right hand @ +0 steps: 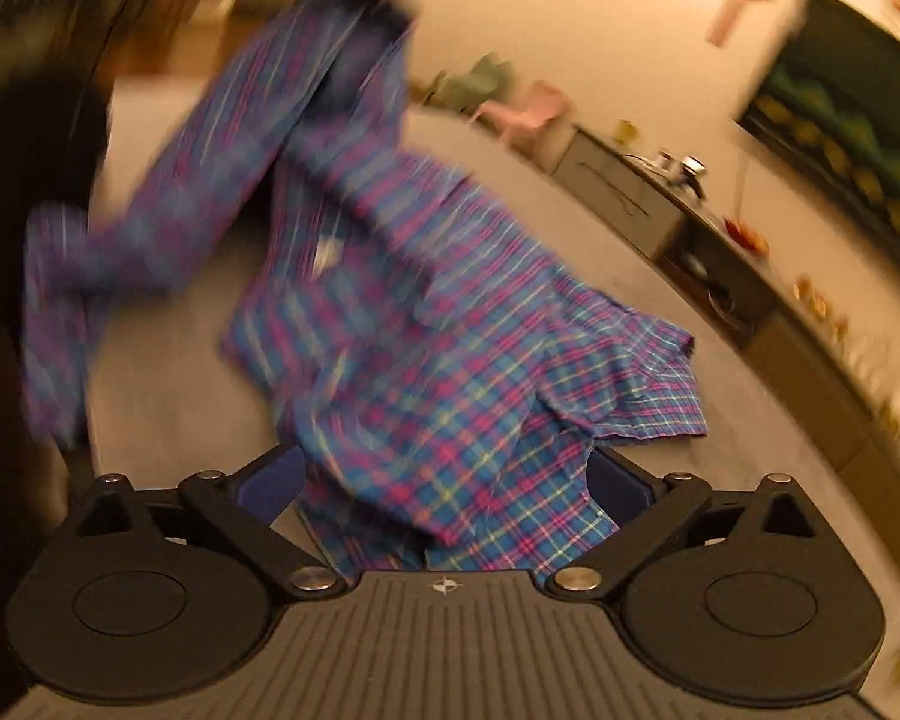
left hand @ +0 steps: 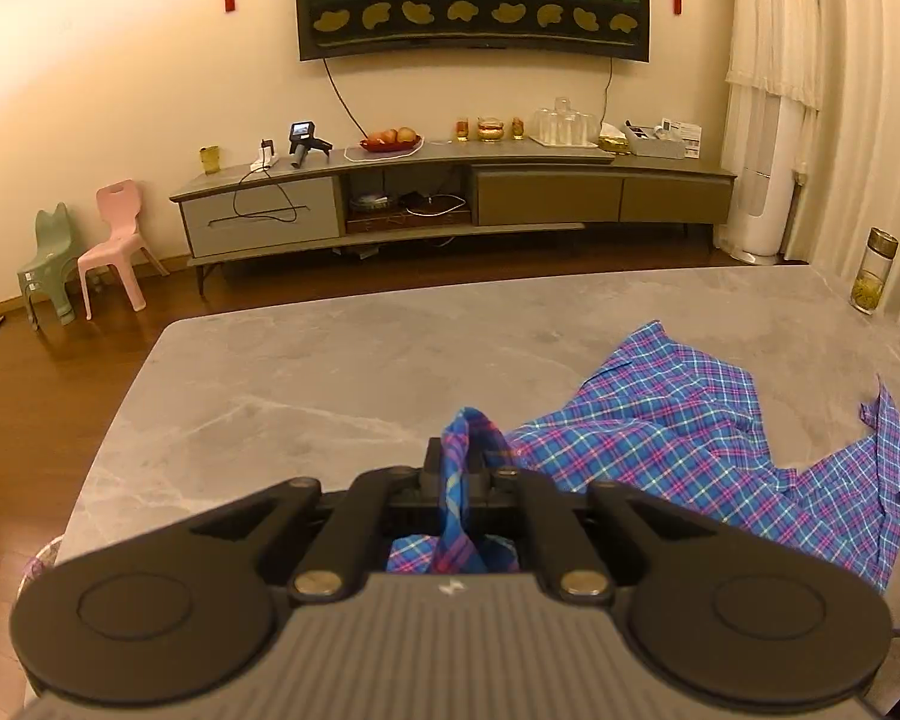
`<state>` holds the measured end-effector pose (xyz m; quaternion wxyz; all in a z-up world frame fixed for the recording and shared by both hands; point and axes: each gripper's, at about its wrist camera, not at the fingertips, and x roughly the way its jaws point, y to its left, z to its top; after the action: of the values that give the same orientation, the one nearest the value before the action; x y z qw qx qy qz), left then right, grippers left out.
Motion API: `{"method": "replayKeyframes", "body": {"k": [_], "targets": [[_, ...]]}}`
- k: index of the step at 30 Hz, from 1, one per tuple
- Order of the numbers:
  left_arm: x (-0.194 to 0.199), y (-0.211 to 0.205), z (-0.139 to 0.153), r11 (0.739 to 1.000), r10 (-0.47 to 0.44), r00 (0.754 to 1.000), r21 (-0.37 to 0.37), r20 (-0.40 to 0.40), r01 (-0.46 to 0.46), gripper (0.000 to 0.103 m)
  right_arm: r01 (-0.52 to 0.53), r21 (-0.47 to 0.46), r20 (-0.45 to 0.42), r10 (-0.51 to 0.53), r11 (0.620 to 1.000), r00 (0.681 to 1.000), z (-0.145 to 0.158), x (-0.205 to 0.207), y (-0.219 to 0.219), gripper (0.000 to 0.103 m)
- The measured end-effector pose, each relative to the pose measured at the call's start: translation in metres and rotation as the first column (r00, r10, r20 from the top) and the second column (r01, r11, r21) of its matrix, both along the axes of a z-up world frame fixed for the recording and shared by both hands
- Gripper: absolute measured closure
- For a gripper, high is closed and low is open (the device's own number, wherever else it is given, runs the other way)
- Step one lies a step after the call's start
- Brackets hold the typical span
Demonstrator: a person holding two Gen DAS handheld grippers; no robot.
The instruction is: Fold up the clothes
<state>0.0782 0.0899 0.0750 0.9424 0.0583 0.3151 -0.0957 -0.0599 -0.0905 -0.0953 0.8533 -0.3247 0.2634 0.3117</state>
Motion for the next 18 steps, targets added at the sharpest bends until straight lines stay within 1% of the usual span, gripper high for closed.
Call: {"method": "replayKeyframes", "body": {"k": [2,3,4,6,7,9,11,13,15,17,18], "targets": [[-0.007,0.003,0.005,1.0,-0.009,1.0,-0.01,0.011,0.009,0.1,-0.029,-0.086,0.002,0.029,0.996,1.0,-0.021,0.009,0.01,0.014],[-0.012,0.006,0.007,1.0,-0.015,1.0,-0.015,0.018,0.015,0.099,-0.028,-0.097,0.005,0.029,0.995,1.0,-0.03,0.014,0.012,0.025],[-0.016,0.005,0.008,0.999,-0.024,0.999,-0.023,0.027,0.025,0.1,-0.018,-0.083,0.019,0.02,0.996,1.0,-0.028,0.016,0.012,0.048],[-0.022,0.003,0.011,0.999,-0.045,0.998,-0.025,0.053,0.047,0.1,0.034,-0.068,0.061,-0.03,0.997,0.998,-0.024,0.023,0.012,0.102],[-0.026,0.004,0.014,0.998,-0.059,0.996,-0.028,0.074,0.061,0.1,0.043,-0.029,0.08,-0.04,0.999,0.996,-0.016,0.023,0.009,0.102],[-0.041,0.007,0.031,0.996,-0.072,0.988,-0.041,0.139,0.078,0.1,0.05,0.109,0.093,-0.06,0.993,0.994,0.017,0.018,-0.006,0.102],[-0.062,0.018,0.062,0.989,-0.088,0.968,-0.099,0.233,0.114,0.1,0.072,0.265,0.12,-0.106,0.962,0.987,0.069,0.007,-0.029,0.103],[-0.086,0.029,0.103,0.978,-0.087,0.931,-0.15,0.353,0.148,0.1,0.064,0.415,0.166,-0.145,0.907,0.975,0.131,-0.009,-0.06,0.103],[-0.104,0.042,0.15,0.965,-0.055,0.881,-0.202,0.469,0.168,0.1,0.042,0.542,0.222,-0.192,0.839,0.956,0.193,-0.025,-0.093,0.103],[-0.107,0.051,0.191,0.939,-0.051,0.839,-0.26,0.541,0.225,0.099,0.015,0.631,0.277,-0.244,0.776,0.929,0.253,-0.034,-0.128,0.103],[-0.1,0.047,0.205,0.937,-0.053,0.831,-0.261,0.554,0.233,0.099,0.002,0.663,0.293,-0.263,0.748,0.919,0.279,-0.036,-0.143,0.103]]}}
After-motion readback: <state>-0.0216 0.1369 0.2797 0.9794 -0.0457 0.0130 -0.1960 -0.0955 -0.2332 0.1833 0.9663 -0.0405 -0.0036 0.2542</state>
